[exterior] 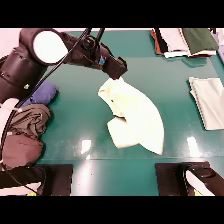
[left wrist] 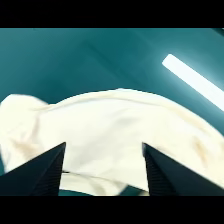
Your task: Fold the shirts.
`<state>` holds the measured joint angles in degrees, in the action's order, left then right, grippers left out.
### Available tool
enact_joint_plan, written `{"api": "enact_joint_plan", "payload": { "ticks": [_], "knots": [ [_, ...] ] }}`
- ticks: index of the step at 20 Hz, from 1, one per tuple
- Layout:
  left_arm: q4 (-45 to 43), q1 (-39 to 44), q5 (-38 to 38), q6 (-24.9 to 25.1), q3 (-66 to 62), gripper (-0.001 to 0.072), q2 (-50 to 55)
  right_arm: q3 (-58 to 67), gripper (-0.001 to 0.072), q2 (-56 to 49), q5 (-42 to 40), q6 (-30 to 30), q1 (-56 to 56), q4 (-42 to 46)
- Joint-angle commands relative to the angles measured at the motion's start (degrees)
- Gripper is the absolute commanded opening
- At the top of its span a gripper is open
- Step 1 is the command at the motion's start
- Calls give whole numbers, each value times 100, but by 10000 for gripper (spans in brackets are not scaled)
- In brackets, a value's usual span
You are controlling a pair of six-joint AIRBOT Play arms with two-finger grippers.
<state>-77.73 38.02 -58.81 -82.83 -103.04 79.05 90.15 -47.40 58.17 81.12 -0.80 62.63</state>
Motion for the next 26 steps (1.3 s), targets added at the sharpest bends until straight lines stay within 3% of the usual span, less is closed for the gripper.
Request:
{"api": "enact_joint_plan", "payload": {
  "ticks": [1, 4, 7, 13, 18, 19, 20, 21, 23, 26],
  "knots": [
    [39, -885, 168, -627, 109, 557, 297, 22, 18, 0, 50, 0, -7, -2],
    [520, -1788, -330, -774, 109, 550, 981, 4, 18, -2, 42, 0, -7, -2],
    [1279, -2140, -487, -691, 109, 551, 1882, -127, 18, 0, 68, 0, -7, -2],
    [1692, -1801, -245, -671, 109, 552, 3119, -494, 18, 0, 28, 0, -7, 2],
    [1602, -1545, 273, -678, 107, 549, 3309, -772, 18, -2, 33, 0, -7, 2],
    [1596, -1574, 260, -743, 107, 514, 3307, -776, 18, -2, 44, 0, -7, 11],
    [1593, -1628, 197, -737, 94, 295, 3296, -776, 18, -2, 55, 0, -4, 52],
    [1591, -1725, 101, -728, 66, 23, 3270, -776, 18, -2, 103, 0, 9, 55],
    [1589, -1958, -181, -721, -129, 26, 3198, -778, 18, -24, 560, 2, 208, 52],
    [1552, -2339, -343, -713, -374, 26, 2894, -793, 18, -358, 2111, 4, 964, 48]
  ]
}}
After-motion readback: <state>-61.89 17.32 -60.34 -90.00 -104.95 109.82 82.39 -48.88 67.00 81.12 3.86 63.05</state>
